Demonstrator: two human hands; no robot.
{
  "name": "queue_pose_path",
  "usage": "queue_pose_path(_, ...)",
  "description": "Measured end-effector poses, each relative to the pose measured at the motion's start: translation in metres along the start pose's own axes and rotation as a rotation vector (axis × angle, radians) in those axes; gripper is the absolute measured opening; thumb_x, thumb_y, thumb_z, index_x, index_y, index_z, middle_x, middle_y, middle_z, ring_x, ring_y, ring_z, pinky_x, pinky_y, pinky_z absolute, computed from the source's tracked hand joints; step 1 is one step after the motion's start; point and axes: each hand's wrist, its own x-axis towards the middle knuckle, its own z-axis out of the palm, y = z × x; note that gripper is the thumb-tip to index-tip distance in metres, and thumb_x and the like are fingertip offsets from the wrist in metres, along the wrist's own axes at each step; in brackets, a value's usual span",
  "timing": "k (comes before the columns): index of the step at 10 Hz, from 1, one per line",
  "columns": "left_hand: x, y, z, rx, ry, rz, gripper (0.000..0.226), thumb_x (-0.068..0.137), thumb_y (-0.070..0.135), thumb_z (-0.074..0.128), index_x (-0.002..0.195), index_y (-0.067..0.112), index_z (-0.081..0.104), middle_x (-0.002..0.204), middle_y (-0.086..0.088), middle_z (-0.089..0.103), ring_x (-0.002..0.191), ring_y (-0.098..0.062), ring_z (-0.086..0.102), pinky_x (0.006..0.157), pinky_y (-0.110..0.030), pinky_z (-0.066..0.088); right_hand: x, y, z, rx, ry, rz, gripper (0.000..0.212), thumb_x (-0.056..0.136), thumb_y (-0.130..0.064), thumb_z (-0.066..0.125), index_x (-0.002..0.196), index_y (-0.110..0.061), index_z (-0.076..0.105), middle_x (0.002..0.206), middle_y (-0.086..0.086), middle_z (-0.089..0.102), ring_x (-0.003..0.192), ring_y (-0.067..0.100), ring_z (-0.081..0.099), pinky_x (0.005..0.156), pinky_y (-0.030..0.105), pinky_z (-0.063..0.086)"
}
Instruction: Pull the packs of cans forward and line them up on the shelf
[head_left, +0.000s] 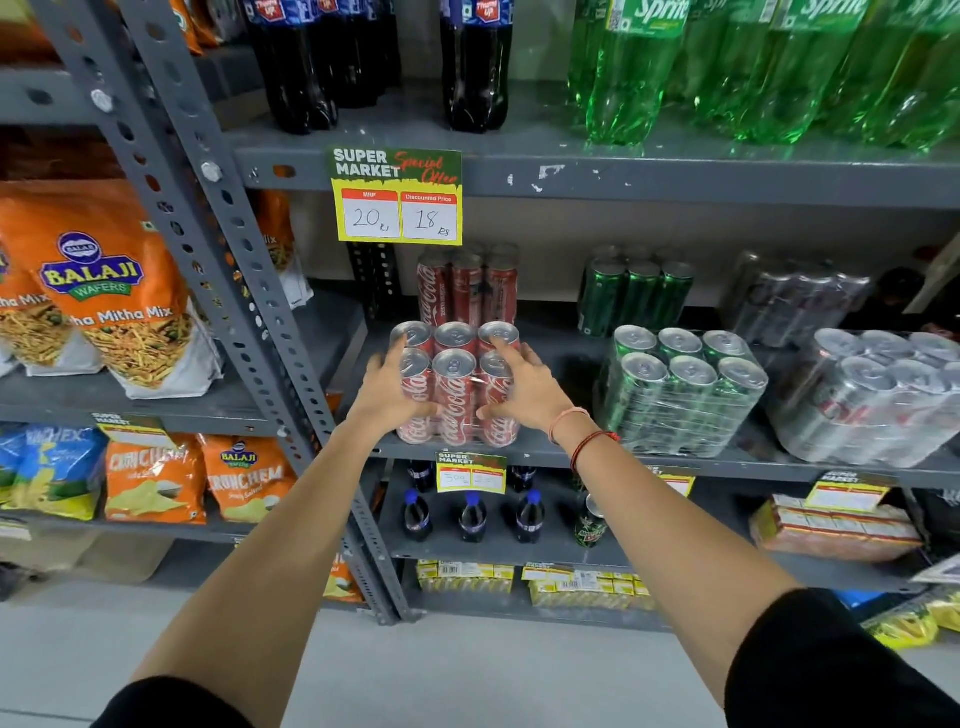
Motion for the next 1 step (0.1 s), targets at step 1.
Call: queue_pose_path(1,-0.0091,0.0081,0.0023,0.044,0.063,0.043,0.095,0.072,0.028,0.079,0.148,0.025,0.022,0.156,-0.016,0.014,0.143,-0.036,0.019,0.112,-0.053,0.027,-0.0195,-0.0049,-0.0141,0.002,0.212,-0.093,0.074,0.076,-0.022,0.075,0.141,-0.024,0.038,0.149,0.012,0.033,0.131,0.028,0.042,0.108,0.032,0.030)
